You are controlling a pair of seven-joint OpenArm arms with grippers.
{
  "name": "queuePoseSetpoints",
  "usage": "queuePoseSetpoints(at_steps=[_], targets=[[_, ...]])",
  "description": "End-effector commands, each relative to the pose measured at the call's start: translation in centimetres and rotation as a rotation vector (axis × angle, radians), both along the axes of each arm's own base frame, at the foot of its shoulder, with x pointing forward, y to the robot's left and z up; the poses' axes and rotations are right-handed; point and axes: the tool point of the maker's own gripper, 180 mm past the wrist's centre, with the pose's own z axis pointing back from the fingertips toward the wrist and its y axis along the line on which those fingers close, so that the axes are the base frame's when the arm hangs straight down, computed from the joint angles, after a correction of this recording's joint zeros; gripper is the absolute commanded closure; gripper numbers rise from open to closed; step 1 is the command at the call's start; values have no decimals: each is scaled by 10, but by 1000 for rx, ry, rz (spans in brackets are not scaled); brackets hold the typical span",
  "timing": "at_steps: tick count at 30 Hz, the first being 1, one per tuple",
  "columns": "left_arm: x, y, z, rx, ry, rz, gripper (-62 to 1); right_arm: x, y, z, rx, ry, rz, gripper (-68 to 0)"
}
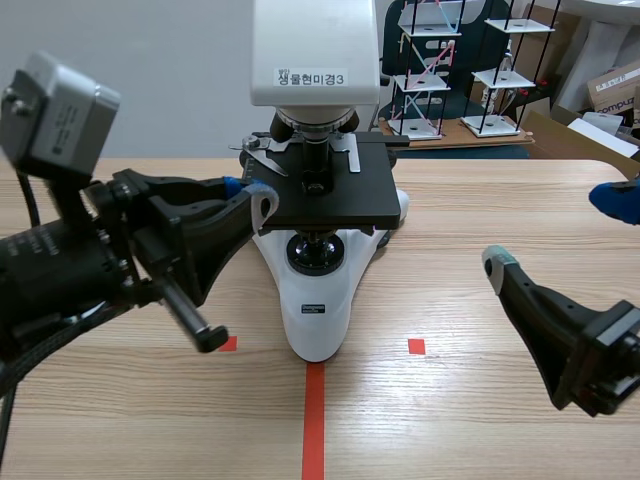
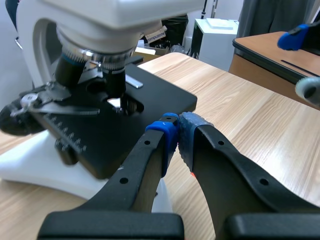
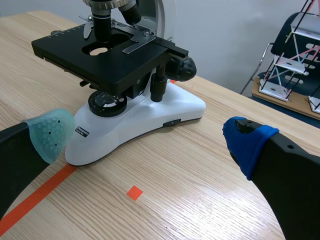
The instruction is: Point at the objective lens
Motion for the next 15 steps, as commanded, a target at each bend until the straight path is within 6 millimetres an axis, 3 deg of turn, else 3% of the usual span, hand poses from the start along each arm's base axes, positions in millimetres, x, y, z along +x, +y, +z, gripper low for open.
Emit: queuePoseSetpoints(at_steps=[1,7,15], targets=[[4,-5,10,-20,-31,6,-31,3,1,9,9,-32,7,-679],[16,-10,8,-20,-43,23,-31,3,1,9,8,-32,7,-679],[43,-5,-11,-21,-8,73,-31,3,1,9,8,-32,7,-679]])
